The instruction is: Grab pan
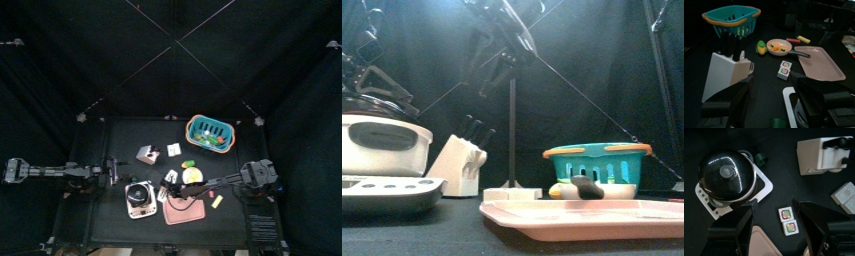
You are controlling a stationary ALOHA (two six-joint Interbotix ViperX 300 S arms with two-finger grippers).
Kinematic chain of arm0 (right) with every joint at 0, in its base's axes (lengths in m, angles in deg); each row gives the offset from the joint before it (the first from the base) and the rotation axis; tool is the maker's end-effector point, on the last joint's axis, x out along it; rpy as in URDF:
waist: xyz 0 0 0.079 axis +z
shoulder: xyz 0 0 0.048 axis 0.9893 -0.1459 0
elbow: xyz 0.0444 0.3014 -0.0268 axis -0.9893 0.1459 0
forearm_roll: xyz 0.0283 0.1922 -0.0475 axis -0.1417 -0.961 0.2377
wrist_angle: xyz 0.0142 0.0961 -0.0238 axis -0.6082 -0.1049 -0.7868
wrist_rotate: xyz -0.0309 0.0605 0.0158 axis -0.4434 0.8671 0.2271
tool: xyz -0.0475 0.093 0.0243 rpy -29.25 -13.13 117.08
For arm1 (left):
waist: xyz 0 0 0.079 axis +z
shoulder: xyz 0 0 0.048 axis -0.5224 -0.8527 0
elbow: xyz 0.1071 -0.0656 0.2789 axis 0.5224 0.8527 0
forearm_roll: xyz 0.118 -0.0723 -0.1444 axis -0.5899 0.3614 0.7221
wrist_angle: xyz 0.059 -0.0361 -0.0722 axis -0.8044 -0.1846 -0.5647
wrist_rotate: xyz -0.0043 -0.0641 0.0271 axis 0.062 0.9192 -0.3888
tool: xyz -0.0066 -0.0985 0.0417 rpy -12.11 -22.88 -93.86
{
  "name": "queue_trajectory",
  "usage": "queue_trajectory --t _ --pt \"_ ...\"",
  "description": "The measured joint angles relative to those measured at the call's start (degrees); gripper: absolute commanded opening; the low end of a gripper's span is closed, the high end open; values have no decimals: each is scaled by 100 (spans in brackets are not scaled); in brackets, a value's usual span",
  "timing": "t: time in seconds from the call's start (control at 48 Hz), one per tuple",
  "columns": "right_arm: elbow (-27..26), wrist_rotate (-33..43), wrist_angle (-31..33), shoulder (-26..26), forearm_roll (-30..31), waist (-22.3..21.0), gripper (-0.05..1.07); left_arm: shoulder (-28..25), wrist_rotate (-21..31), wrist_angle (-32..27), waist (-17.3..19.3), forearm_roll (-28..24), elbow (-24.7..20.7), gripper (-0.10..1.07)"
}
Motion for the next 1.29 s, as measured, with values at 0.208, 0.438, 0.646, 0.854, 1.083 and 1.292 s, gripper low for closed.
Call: queue_trajectory --t 0.208,0.438,0.646,0.854,1.083,1.292 --pt "1151 1362 -457 571 668 158 90 -9 -18 53 -97 -70 -132 94" --pt "2285 2795 -536 1283 1564 378 90 -26 0 132 -158 -396 -237 94" --pt "3164 3762 -536 1819 2118 457 90 -35 9 149 -396 -413 -475 94" --pt "3762 4236 -545 2057 2294 466 90 -237 9 176 -492 -369 -773 94" --pt "4087 4245 -527 2259 2241 448 90 -879 18 352 -563 -246 -1143 94" --pt "4342 4271 -475 2654 1916 404 90 -1477 18 694 -686 -193 -1468 94"
